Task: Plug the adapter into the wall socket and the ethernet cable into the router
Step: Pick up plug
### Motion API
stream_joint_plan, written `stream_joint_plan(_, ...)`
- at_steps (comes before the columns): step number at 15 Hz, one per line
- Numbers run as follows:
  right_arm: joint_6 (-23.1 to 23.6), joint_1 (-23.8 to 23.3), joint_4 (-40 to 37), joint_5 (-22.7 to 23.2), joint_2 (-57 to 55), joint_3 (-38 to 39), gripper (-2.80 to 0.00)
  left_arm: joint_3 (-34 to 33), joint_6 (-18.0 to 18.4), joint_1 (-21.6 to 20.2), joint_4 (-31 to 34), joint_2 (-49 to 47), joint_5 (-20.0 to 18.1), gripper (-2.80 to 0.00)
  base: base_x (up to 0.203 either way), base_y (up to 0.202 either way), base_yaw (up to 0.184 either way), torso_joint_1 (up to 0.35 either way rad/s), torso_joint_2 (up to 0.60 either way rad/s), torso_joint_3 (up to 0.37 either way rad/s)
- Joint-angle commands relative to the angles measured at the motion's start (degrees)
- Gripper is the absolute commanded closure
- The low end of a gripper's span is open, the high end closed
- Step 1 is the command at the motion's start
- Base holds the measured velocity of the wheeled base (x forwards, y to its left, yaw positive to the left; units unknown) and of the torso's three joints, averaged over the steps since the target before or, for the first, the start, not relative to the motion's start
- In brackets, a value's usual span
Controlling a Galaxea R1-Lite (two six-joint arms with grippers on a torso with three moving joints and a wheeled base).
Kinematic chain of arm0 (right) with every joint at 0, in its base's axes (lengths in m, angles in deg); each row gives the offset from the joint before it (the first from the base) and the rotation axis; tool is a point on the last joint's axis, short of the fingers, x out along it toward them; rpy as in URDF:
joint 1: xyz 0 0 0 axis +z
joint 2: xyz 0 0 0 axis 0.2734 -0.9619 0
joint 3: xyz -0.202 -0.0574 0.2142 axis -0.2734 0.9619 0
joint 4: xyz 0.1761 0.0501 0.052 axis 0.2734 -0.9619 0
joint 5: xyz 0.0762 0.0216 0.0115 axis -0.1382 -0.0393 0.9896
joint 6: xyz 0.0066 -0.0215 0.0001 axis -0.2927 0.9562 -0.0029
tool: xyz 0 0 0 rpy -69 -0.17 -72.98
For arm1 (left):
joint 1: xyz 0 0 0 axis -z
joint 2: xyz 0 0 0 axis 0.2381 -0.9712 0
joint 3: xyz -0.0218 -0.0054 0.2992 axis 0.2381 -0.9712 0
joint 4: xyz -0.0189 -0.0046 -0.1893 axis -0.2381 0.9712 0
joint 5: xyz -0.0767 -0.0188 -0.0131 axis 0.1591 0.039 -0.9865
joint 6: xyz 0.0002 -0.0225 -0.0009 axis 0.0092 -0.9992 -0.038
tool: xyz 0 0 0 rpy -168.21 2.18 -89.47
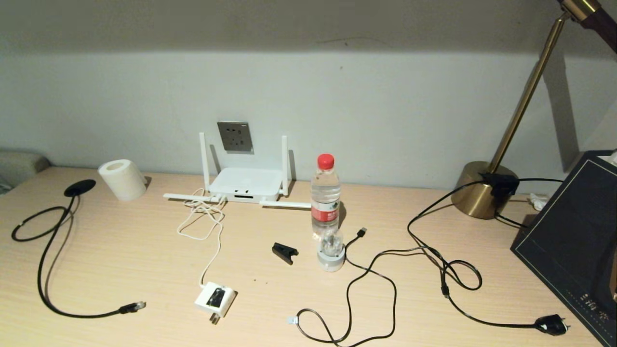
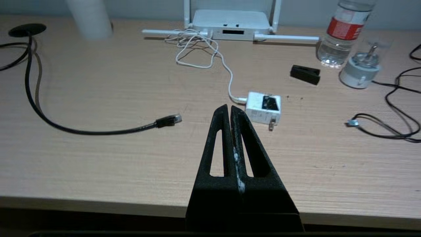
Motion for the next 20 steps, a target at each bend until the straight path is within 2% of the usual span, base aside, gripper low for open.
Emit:
stream_joint_plan(1,0.1,0.0,0.0,0.0,-0.1,0.3,0.0,11.9,-0.1,0.8,3.0,-14.4,-1.6,0.0,0.0,0.0,0.0,0.0,0.0,0.0)
stream_joint_plan(6,0.1,0.0,0.0,0.0,-0.1,0.3,0.0,38.6,0.3,3.9,23.4,-50.9,-9.8,0.0,0.0,0.0,0.0,0.0,0.0,0.0)
stream_joint_plan(10,0.1,0.0,0.0,0.0,-0.1,0.3,0.0,57.7,3.6,5.8,40.6,-77.8,-13.3,0.0,0.0,0.0,0.0,0.0,0.0,0.0)
stream_joint_plan(11,0.1,0.0,0.0,0.0,-0.1,0.3,0.0,61.4,4.3,6.3,43.8,-83.1,-13.8,-1.61,0.0,0.0,0.0,0.0,0.0,0.0)
stream_joint_plan(12,0.1,-0.1,0.0,0.0,-0.1,0.3,0.0,64.2,4.9,7.1,45.8,-87.7,-14.2,-2.8,0.0,0.0,0.0,0.0,0.0,0.0)
stream_joint_plan(15,0.1,0.0,0.0,0.0,-0.1,0.3,0.0,69.1,6.2,10.9,49.3,-95.7,-14.3,-2.8,0.0,0.0,0.0,0.0,0.0,0.0)
stream_joint_plan(18,0.1,0.0,0.0,0.0,-0.1,0.3,0.0,69.6,6.4,16.0,49.0,-99.3,-9.4,-2.8,0.0,0.0,0.0,0.0,0.0,0.0)
stream_joint_plan(20,0.1,-0.1,0.0,0.0,-0.1,0.3,0.0,70.9,7.1,16.6,48.4,-101.9,-8.1,-2.8,0.0,0.0,0.0,0.0,0.0,0.0)
